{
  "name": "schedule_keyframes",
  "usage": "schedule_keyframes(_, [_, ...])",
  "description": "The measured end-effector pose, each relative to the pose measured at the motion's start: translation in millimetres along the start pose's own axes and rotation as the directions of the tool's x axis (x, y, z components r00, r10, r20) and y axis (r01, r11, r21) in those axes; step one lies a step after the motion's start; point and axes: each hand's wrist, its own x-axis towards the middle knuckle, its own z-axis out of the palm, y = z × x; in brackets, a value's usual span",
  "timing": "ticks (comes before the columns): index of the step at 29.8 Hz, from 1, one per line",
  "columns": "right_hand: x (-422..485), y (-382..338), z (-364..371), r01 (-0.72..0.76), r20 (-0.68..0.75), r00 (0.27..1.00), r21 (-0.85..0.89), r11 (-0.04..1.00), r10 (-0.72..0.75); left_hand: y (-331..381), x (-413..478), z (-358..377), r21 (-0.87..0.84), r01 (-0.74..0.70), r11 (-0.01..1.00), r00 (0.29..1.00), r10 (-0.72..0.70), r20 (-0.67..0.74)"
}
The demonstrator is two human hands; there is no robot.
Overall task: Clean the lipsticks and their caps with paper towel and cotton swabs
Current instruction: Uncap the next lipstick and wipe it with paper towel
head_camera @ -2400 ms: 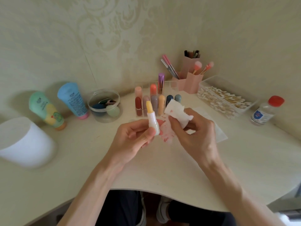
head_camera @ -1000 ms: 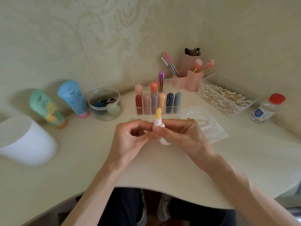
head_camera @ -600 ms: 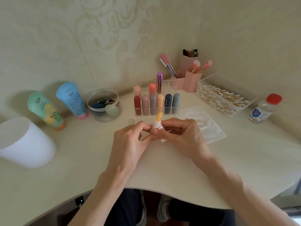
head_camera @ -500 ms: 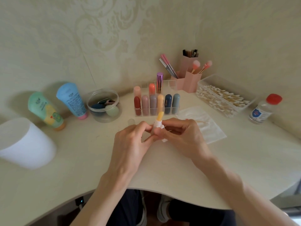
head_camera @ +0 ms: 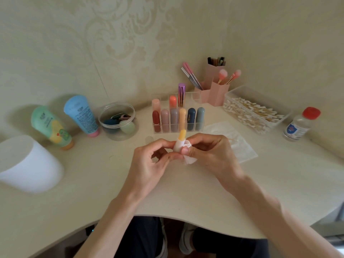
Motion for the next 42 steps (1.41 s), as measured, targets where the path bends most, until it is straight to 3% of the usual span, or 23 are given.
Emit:
schedule_keyframes(7, [3,4,-1,0.033,-0.031,0.999,-0.012,0.999,-0.033,8,2,3,-0.035,-0.090,0.995,0.985,0.095,0.145])
schedule_keyframes(11, [4,8,0,0.103,-0.012,0.995,-0.052,0.993,-0.104,4,4,3,-0.069,-0.063,0.996,0.994,0.068,0.081])
schedule_keyframes(15, [6,12,2,0.201,0.022,0.980,-0.133,0.971,-0.200,1,7,1,-0.260,0.026,0.965,0.999,-0.032,-0.020])
schedule_keyframes(18, [6,11,2,0.208,0.027,0.978,-0.116,0.971,-0.207,2,6,1,-0.340,0.054,0.939,0.998,-0.063,-0.014])
schedule_keyframes(23, [6,12,0,0.190,0.000,0.982,-0.098,0.977,-0.191,-3,4,3,-0.286,0.046,0.957,0.997,-0.026,0.074])
schedule_keyframes(29, [4,11,2,0.207,0.017,0.978,-0.083,0.975,-0.207,-1,5,3,-0.306,0.045,0.951,0.998,-0.030,0.053])
schedule_keyframes(36, [4,12,2,0.229,0.005,0.973,-0.124,0.965,-0.231,-4,2,5,-0.194,0.042,0.980,0.996,-0.027,0.081])
schedule_keyframes(42, [5,12,4,0.231,-0.005,0.972,-0.127,0.965,-0.233,-1,5,5,-0.298,0.074,0.952,0.997,-0.070,0.026])
